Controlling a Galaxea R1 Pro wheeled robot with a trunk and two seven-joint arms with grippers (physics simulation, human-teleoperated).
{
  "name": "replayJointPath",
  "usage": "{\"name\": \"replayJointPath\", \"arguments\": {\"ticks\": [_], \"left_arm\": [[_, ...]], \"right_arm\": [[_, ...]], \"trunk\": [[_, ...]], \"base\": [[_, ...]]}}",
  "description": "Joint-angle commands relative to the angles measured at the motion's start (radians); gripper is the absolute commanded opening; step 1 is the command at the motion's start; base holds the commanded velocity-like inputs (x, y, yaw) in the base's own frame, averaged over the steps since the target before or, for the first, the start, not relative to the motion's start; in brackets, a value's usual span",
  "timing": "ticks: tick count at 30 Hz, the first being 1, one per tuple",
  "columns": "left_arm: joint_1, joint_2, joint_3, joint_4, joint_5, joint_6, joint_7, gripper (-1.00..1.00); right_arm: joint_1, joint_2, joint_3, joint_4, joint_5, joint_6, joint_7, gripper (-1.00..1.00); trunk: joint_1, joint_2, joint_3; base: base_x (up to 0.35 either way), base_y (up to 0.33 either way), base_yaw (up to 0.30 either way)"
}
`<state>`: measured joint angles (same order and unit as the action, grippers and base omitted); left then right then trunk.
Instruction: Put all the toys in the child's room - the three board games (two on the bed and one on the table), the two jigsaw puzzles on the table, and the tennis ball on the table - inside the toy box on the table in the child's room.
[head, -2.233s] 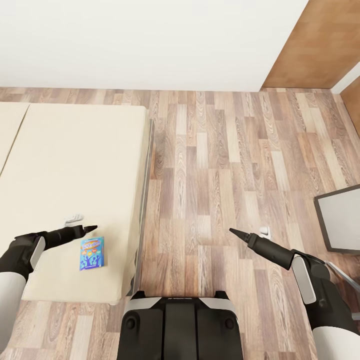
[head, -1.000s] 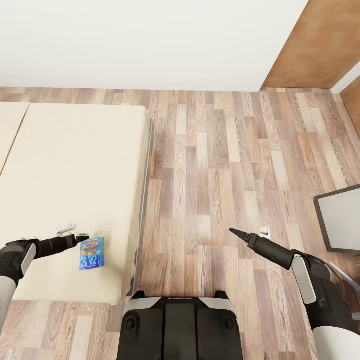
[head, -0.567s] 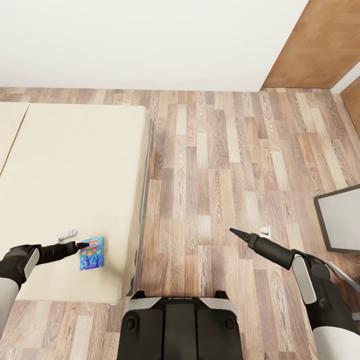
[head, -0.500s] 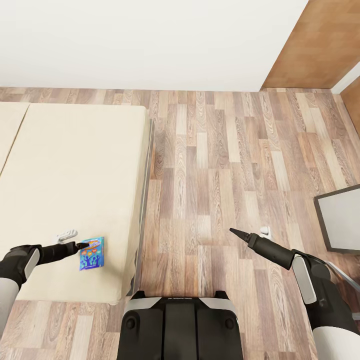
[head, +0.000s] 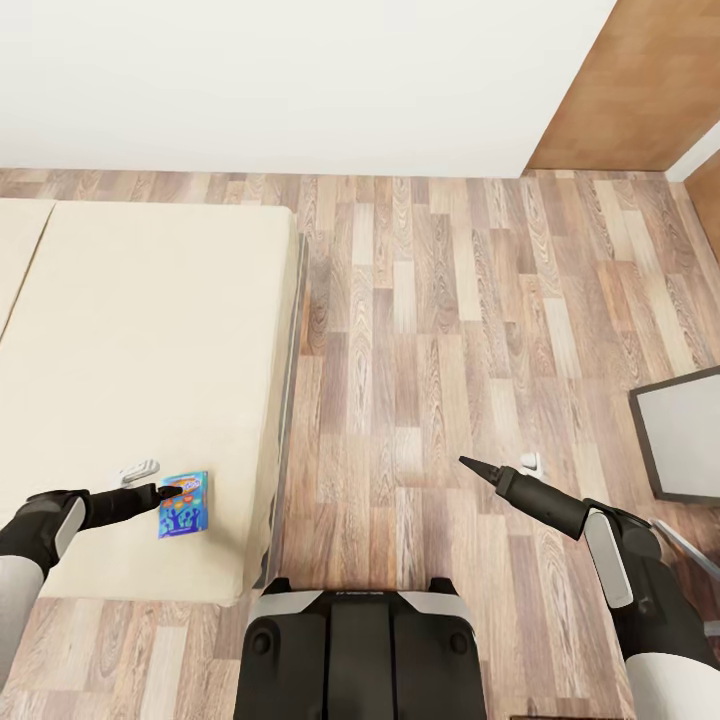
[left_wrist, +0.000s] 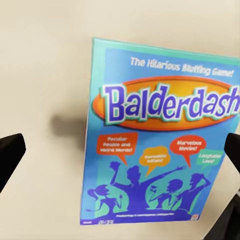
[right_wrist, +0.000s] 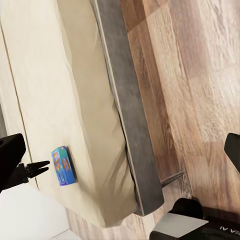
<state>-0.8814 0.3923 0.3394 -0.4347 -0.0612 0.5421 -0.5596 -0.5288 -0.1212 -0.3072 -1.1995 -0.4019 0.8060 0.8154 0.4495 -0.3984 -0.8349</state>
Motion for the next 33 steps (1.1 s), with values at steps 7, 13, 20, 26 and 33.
{"name": "replayJointPath", "arguments": {"ticks": [7, 13, 20, 26, 33], "left_arm": [[-0.001, -0.006, -0.032, -0.001, -0.005, 0.001, -0.007, 1.00], [-0.001, -0.009, -0.058, -0.001, -0.004, -0.003, -0.006, 1.00], [-0.001, -0.014, -0.068, -0.001, -0.005, -0.019, -0.006, 1.00], [-0.001, -0.016, -0.071, -0.001, -0.006, -0.027, -0.006, 1.00], [-0.001, -0.018, -0.072, -0.001, -0.005, -0.032, -0.007, 1.00]], "right_arm": [[0.000, 0.000, -0.001, 0.000, -0.002, 0.005, 0.003, 1.00], [0.000, 0.000, -0.001, 0.000, -0.002, 0.005, 0.004, 1.00], [0.000, -0.004, -0.002, 0.000, -0.002, 0.006, 0.005, 1.00], [0.000, -0.008, -0.002, 0.000, -0.003, 0.006, 0.005, 1.00], [0.000, -0.010, -0.001, 0.000, -0.003, 0.006, 0.005, 1.00]], "trunk": [[0.001, -0.002, -0.005], [0.001, -0.002, -0.005], [0.001, -0.002, -0.006], [0.001, -0.002, -0.007], [0.001, -0.002, -0.013]], "base": [[0.000, 0.000, 0.000], [0.000, 0.000, 0.000], [0.000, 0.000, 0.000], [0.000, 0.000, 0.000], [0.000, 0.000, 0.000]]}}
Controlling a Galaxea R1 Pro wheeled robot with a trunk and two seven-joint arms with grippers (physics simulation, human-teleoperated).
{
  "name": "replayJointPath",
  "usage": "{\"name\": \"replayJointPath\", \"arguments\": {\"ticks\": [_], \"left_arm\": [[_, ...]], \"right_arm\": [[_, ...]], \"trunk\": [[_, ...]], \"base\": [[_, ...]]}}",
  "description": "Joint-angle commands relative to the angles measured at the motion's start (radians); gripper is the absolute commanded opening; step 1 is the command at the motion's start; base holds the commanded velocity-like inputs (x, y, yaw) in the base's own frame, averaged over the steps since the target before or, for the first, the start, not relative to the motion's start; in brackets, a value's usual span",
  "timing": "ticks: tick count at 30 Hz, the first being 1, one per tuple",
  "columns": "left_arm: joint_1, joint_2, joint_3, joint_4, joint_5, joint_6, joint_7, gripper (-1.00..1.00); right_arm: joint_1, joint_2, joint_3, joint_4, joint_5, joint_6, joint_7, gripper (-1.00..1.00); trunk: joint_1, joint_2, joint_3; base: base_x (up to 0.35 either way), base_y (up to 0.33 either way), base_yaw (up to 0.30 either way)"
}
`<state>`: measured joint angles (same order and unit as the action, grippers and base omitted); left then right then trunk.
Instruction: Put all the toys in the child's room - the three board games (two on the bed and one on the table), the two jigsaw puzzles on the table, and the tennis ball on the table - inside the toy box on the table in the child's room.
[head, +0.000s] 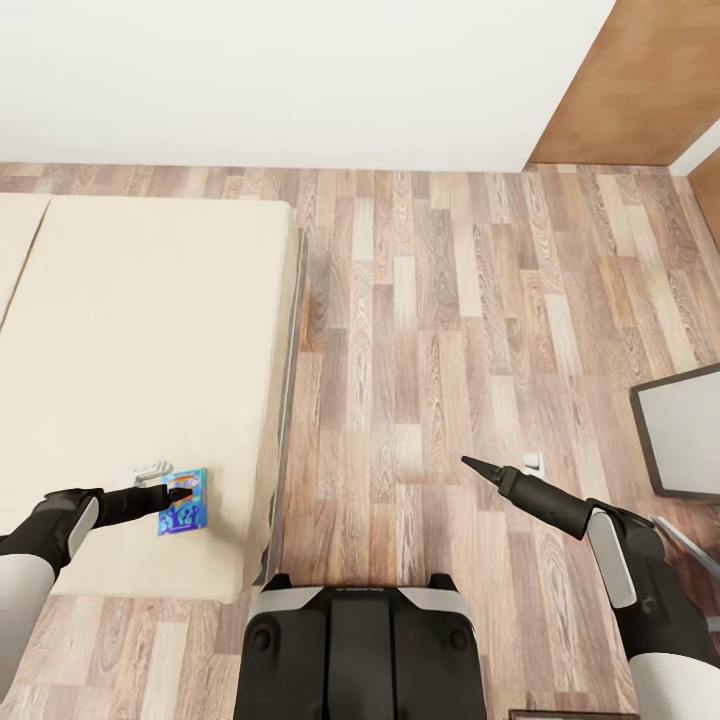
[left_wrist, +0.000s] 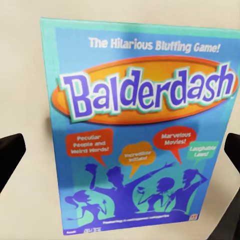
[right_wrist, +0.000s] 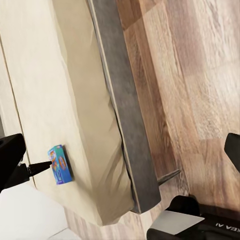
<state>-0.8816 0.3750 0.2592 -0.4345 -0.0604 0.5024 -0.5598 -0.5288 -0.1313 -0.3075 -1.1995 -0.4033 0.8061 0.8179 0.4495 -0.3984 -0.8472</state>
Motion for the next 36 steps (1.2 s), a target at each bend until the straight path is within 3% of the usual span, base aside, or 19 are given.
{"name": "replayJointPath", "arguments": {"ticks": [1, 19, 36], "left_arm": [[0.000, -0.001, 0.008, -0.001, -0.006, 0.006, -0.007, 1.00], [0.000, -0.003, 0.008, -0.001, -0.006, -0.038, -0.014, 1.00], [0.000, -0.025, 0.006, -0.001, -0.007, -0.042, -0.017, 1.00]], "right_arm": [[0.000, 0.000, -0.001, 0.000, -0.002, 0.005, 0.002, 1.00], [0.000, -0.001, -0.001, -0.002, -0.002, 0.003, 0.003, 1.00], [0.000, -0.001, -0.002, -0.005, -0.002, 0.003, 0.004, 1.00]], "trunk": [[0.001, -0.002, -0.002], [0.001, -0.002, -0.011], [0.001, -0.002, -0.017]], "base": [[0.000, 0.000, 0.000], [0.000, 0.000, 0.000], [0.000, 0.000, 0.000]]}}
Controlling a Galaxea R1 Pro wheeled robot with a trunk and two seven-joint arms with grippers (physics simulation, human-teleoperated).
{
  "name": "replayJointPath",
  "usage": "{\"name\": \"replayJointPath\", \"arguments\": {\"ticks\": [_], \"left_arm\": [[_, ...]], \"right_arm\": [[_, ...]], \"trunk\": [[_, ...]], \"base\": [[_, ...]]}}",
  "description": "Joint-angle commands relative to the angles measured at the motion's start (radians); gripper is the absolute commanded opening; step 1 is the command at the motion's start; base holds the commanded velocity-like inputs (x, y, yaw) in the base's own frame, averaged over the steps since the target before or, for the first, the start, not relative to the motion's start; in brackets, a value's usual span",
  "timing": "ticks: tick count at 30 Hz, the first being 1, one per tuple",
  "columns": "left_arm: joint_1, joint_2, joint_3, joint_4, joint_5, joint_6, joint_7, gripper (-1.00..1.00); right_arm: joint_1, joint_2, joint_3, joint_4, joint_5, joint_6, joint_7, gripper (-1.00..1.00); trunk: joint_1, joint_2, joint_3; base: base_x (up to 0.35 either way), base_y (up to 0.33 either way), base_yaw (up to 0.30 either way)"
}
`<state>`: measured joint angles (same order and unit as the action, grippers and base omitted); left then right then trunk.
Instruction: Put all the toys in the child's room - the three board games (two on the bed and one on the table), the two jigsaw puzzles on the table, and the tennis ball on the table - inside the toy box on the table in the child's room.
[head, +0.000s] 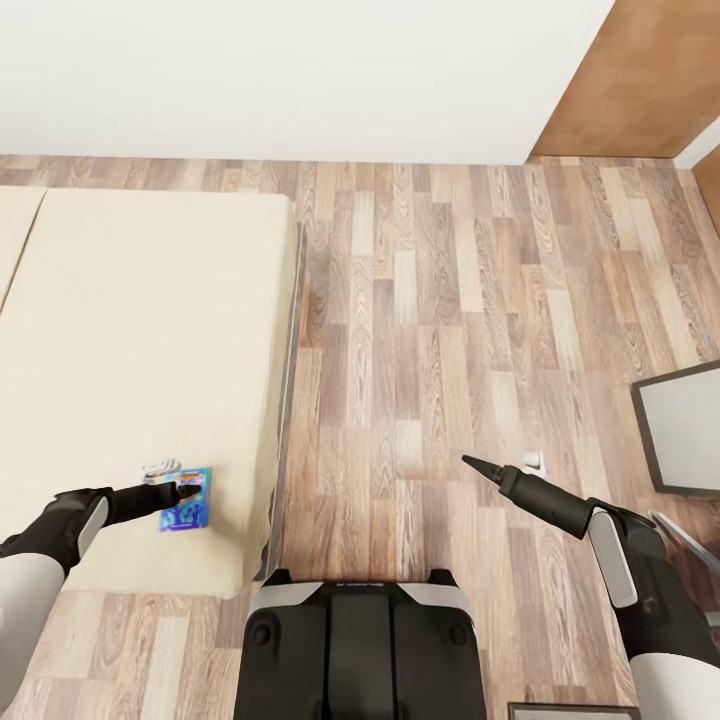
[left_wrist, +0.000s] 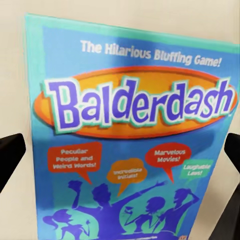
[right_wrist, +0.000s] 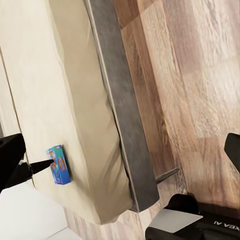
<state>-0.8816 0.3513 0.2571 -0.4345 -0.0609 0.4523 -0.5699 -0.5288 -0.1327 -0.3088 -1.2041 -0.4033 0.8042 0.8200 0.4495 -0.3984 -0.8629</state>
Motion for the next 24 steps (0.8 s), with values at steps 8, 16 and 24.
{"name": "replayJointPath", "arguments": {"ticks": [8, 16, 24], "left_arm": [[0.000, -0.005, 0.008, -0.001, -0.006, 0.008, -0.008, 1.00], [0.000, -0.005, 0.007, -0.001, -0.005, 0.008, -0.017, 1.00], [0.000, -0.006, 0.006, 0.000, -0.005, 0.009, -0.097, 1.00]], "right_arm": [[0.000, 0.000, -0.001, -0.001, -0.002, 0.006, 0.002, 1.00], [0.000, 0.000, -0.001, -0.002, -0.002, 0.006, 0.002, 1.00], [0.000, 0.000, -0.001, -0.002, -0.002, 0.006, 0.002, 1.00]], "trunk": [[0.001, -0.002, -0.006], [0.001, -0.002, -0.007], [0.001, -0.002, -0.007]], "base": [[0.000, 0.000, 0.000], [0.000, 0.000, 0.000], [0.000, 0.000, 0.000]]}}
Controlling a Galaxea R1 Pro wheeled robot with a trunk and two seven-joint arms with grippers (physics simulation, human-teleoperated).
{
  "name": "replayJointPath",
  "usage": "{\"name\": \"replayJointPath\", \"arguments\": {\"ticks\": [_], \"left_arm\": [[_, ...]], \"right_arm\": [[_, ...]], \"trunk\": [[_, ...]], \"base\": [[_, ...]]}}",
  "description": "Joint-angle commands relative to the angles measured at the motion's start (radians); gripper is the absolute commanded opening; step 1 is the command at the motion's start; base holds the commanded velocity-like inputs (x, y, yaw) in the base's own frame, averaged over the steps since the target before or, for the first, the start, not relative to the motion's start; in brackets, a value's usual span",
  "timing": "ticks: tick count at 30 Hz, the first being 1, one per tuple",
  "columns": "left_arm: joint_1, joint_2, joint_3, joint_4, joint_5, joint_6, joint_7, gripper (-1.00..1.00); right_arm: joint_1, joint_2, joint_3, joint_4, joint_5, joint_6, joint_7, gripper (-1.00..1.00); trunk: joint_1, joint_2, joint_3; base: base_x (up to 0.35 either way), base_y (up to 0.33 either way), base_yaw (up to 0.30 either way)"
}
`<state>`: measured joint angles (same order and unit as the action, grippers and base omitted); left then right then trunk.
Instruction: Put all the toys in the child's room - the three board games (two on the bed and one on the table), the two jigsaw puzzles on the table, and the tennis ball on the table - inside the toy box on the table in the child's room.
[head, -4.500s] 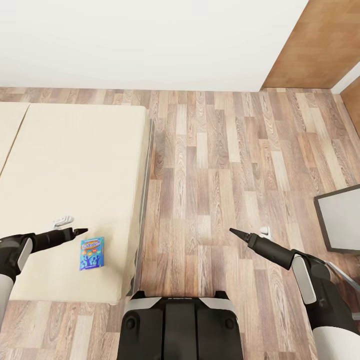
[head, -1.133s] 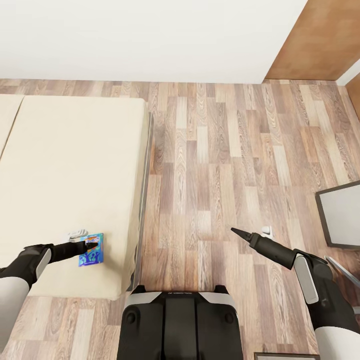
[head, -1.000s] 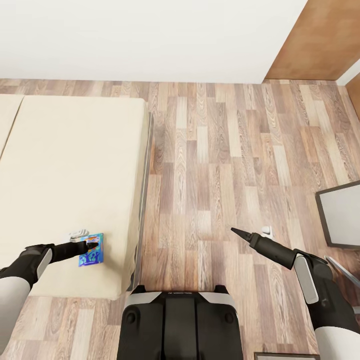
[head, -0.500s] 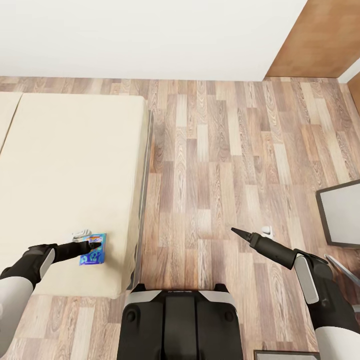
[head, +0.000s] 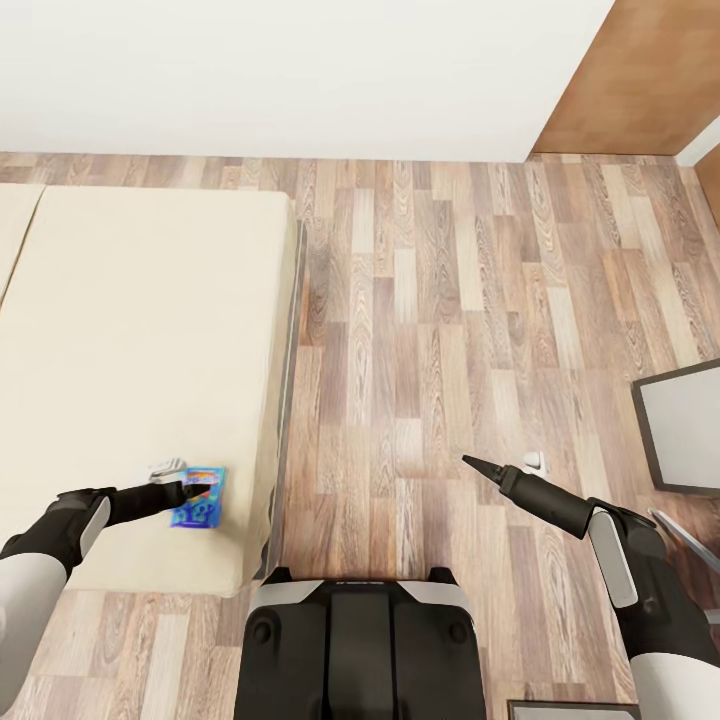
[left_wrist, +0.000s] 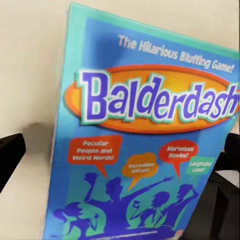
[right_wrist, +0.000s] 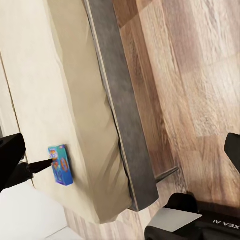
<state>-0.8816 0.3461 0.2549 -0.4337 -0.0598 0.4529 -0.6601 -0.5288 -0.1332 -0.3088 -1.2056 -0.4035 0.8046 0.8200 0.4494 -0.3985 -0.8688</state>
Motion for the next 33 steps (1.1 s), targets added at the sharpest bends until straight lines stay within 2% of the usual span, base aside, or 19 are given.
{"name": "replayJointPath", "arguments": {"ticks": [1, 9, 20, 33], "left_arm": [[0.000, -0.001, 0.008, -0.001, -0.007, 0.008, -0.017, 1.00], [0.000, -0.002, 0.007, 0.000, -0.008, 0.009, -0.059, 1.00], [0.000, -0.017, 0.007, 0.008, -0.008, 0.009, -0.065, 1.00], [0.000, -0.019, 0.007, 0.011, -0.008, 0.009, -0.069, 1.00]], "right_arm": [[0.000, 0.000, -0.001, 0.000, -0.002, 0.005, 0.002, 1.00], [0.000, 0.000, -0.001, 0.000, -0.002, 0.005, 0.002, 1.00], [0.000, 0.000, -0.001, 0.000, -0.002, 0.005, 0.002, 1.00], [0.000, 0.000, -0.001, 0.005, -0.002, 0.004, 0.002, 1.00]], "trunk": [[0.001, -0.002, -0.001], [0.001, -0.002, -0.001], [0.001, -0.002, -0.001], [0.001, -0.002, -0.001]], "base": [[0.000, 0.000, 0.000], [0.000, 0.000, 0.000], [0.000, 0.000, 0.000], [0.000, 0.000, 0.000]]}}
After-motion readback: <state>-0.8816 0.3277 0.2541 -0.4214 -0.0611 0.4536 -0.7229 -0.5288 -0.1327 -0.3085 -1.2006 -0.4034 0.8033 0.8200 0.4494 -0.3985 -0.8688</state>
